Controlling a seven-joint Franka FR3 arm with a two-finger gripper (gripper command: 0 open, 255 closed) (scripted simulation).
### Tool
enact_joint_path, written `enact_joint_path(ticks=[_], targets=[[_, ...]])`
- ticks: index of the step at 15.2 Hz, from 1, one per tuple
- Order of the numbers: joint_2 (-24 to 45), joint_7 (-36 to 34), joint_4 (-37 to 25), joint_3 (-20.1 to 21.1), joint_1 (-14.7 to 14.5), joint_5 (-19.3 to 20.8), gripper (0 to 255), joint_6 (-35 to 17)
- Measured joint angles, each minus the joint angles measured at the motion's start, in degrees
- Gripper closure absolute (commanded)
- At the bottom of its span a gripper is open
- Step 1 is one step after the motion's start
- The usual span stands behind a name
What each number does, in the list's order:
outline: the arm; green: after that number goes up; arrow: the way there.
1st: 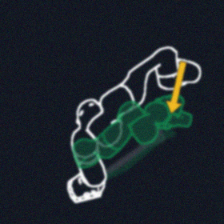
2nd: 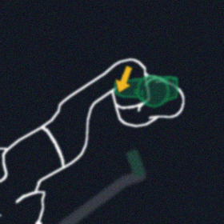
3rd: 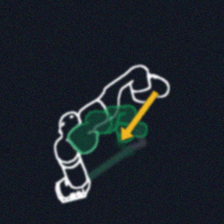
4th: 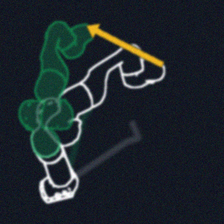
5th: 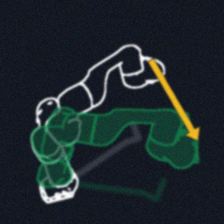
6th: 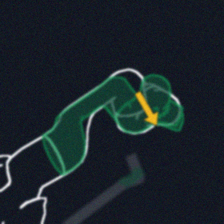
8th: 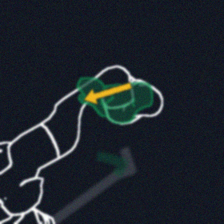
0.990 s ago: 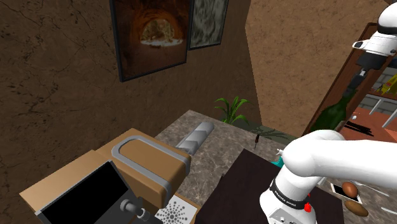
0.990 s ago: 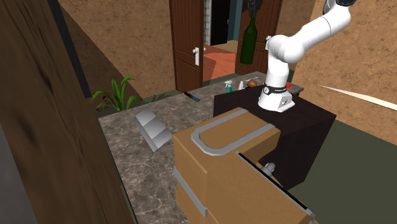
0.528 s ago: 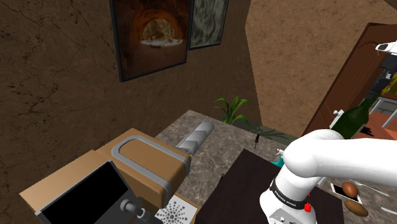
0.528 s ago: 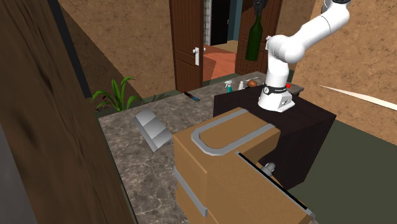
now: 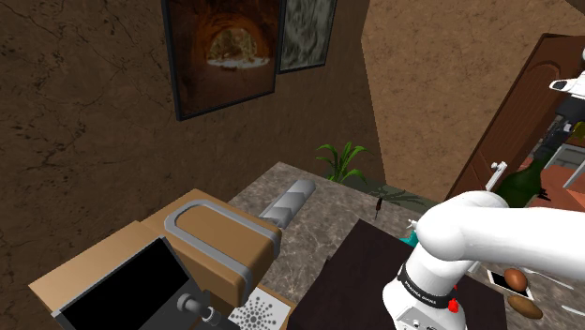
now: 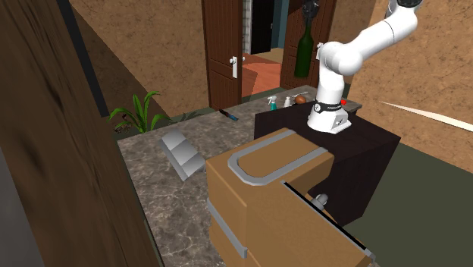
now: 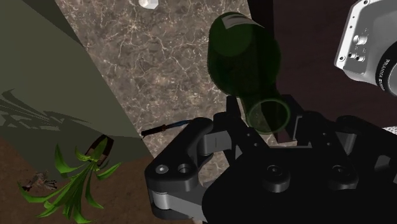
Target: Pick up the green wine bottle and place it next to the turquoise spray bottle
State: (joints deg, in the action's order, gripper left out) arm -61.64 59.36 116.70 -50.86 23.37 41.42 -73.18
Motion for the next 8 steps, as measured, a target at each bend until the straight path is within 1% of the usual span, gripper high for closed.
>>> enact_joint_path(ticks=[8], targets=[[-2.80, -0.89, 6.19, -2.55, 1.39, 2.61, 255, -3.94]])
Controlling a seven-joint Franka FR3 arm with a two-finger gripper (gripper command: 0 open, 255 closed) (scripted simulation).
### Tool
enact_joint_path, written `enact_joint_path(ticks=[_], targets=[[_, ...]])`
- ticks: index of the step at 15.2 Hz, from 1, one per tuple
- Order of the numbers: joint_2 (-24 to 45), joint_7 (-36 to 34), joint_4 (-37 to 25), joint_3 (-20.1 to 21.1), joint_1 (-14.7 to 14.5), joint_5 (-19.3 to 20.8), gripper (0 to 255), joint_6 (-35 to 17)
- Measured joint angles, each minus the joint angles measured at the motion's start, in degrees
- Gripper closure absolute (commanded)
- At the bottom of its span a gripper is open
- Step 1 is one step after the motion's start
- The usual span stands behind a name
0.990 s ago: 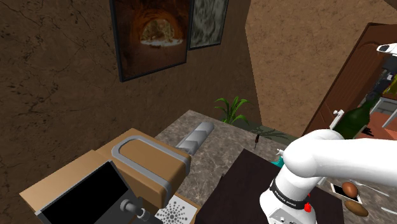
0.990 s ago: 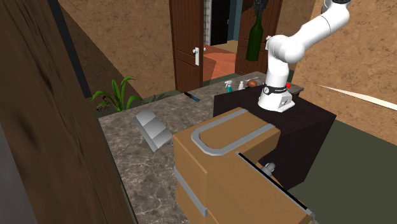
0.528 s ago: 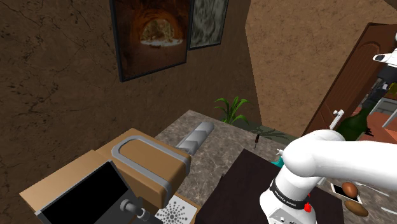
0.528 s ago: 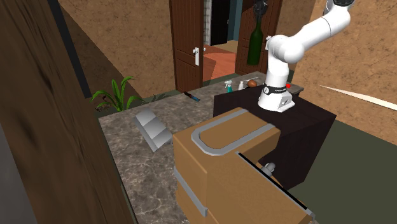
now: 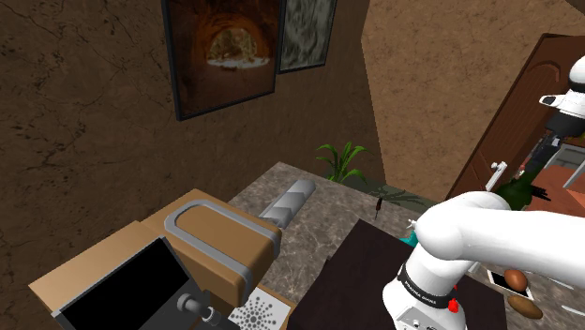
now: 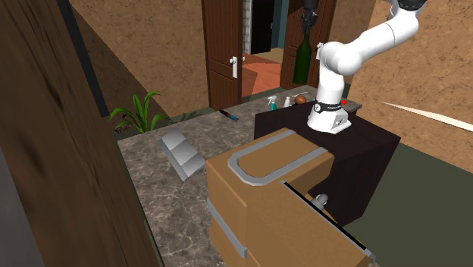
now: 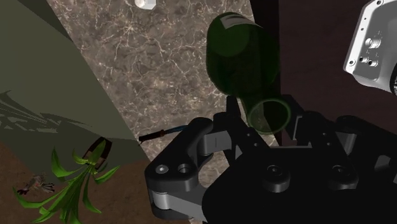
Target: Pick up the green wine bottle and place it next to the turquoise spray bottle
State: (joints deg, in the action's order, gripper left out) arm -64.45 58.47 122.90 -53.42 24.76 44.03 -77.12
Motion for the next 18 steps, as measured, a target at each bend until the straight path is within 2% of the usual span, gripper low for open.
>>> enact_joint_path(ticks=[18], targets=[[-4.71, -1.58, 11.68, -7.95, 2.72, 7.47, 255, -8.69]])
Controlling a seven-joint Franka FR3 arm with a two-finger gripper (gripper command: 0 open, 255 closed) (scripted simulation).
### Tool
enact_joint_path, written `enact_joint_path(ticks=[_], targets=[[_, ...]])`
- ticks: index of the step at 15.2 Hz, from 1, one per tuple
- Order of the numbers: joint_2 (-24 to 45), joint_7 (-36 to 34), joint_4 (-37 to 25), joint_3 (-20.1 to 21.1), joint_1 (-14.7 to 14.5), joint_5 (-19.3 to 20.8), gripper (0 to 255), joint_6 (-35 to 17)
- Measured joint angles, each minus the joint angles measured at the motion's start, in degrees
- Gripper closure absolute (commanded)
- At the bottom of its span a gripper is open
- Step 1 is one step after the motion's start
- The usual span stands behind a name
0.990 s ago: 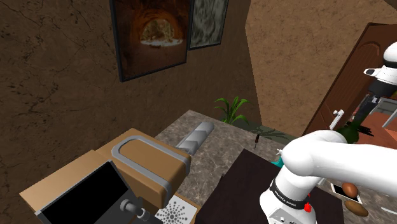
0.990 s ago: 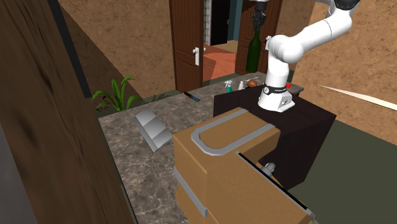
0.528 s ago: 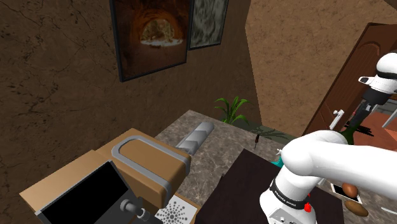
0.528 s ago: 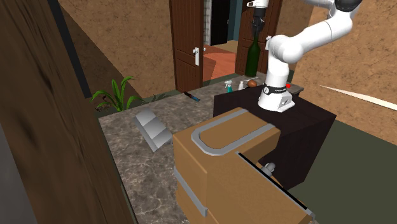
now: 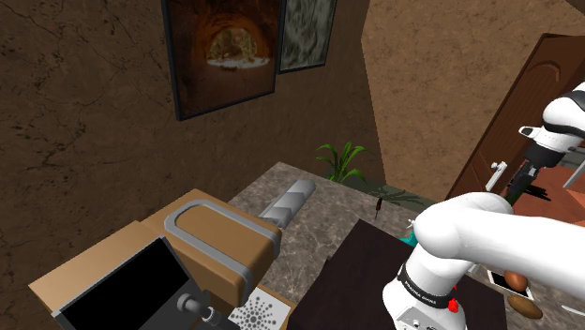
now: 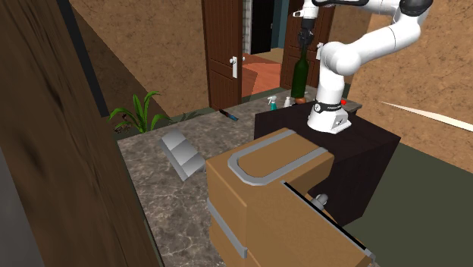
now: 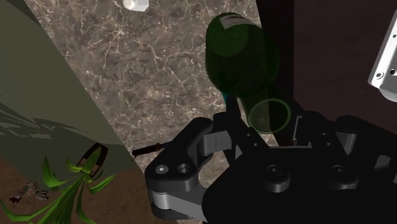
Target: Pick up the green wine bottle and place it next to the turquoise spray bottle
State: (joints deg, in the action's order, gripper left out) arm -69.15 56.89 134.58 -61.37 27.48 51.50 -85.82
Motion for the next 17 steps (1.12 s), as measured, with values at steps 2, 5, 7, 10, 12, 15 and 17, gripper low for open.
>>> enact_joint_path(ticks=[2, 5, 7, 10, 12, 15, 17], targets=[[-0.34, -0.09, 0.96, -1.10, 0.20, 0.96, 255, -0.92], [-0.76, -0.26, 2.29, -2.83, 0.40, 2.47, 255, -2.35], [-1.11, -0.31, 3.28, -3.98, 0.70, 3.52, 255, -3.26], [-1.47, -0.69, 4.73, -5.77, 0.88, 5.08, 255, -4.75], [-1.71, -0.81, 5.61, -7.18, 1.02, 6.30, 255, -5.79], [-1.93, -1.08, 6.67, -9.17, 1.01, 7.98, 255, -7.24], [-2.09, -1.18, 7.34, -10.59, 1.06, 9.19, 255, -8.21]])
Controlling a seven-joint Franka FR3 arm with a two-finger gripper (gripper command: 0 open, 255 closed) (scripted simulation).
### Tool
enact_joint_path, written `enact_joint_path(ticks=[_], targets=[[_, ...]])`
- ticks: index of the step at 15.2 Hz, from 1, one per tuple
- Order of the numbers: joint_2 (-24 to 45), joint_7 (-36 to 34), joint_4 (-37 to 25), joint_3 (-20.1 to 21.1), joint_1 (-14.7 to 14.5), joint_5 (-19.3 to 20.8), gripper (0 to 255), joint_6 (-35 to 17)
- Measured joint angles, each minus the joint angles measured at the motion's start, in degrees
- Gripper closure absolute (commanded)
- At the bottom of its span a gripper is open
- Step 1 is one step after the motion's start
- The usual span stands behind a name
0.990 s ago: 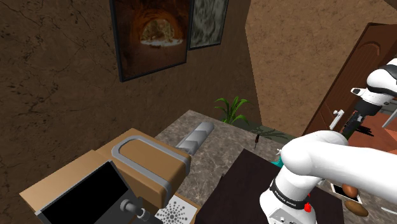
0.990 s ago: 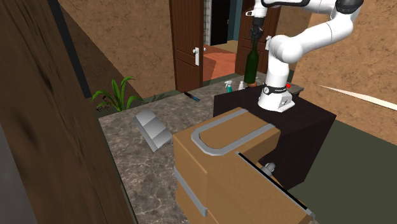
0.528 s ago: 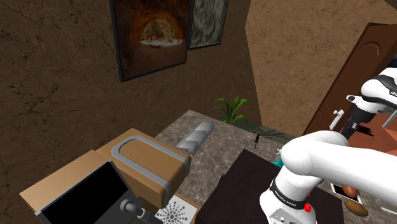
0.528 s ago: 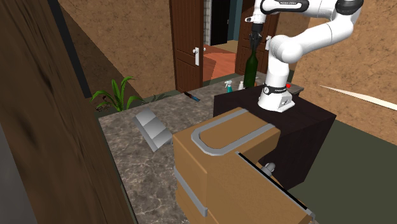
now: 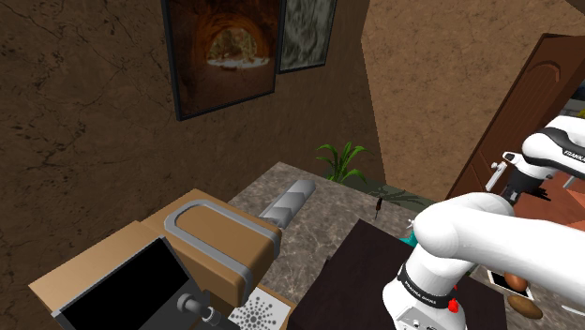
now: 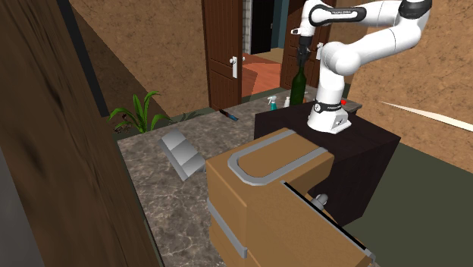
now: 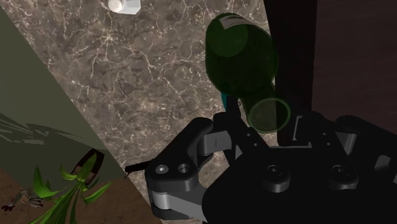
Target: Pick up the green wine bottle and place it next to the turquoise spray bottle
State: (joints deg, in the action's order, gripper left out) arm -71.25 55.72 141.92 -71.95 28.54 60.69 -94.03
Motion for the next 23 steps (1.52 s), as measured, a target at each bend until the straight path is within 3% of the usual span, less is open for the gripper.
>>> enact_joint_path(ticks=[11, 23], targets=[[-0.54, -0.97, 2.94, -8.30, -0.40, 7.04, 255, -5.32], [-0.98, -2.53, 3.79, -18.22, -2.87, 15.26, 255, -10.76]])
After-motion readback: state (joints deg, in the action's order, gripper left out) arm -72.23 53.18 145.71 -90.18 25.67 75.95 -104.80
